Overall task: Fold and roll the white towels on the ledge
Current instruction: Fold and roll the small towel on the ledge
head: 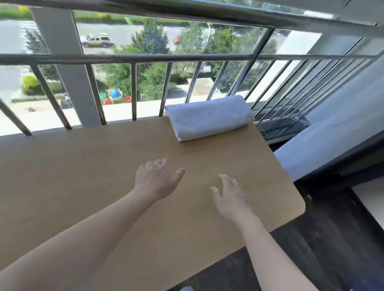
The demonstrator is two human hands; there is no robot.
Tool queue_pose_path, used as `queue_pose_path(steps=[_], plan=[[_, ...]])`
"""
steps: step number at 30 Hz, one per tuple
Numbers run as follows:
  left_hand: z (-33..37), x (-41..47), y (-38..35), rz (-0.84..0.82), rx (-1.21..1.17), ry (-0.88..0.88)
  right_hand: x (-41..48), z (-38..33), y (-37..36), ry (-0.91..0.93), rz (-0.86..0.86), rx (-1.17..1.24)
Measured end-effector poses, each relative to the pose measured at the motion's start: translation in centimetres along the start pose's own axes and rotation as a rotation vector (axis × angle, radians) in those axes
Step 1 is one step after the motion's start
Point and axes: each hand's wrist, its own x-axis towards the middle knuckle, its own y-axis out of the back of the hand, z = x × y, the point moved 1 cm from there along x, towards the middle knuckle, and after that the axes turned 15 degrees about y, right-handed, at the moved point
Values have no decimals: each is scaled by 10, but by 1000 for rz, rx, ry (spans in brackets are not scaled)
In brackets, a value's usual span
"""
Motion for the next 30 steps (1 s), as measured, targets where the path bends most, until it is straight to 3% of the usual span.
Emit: queue_pose_path(steps=[8,13,16,22,25,30], plan=[[80,66,2,101,-39,13,98,54,48,100,-9,38],[132,115,-11,201,-95,3,177,97,80,237,46,29],[159,155,-26,178,-93,-24,230,127,94,320,101,-49],[183,200,-47,134,43,15,304,165,94,667,128,-255],[184,204,-46,250,18,8,328,173,85,745,101,-304],[178,218,-41,592,16,-152,348,171,84,807,390,-241]])
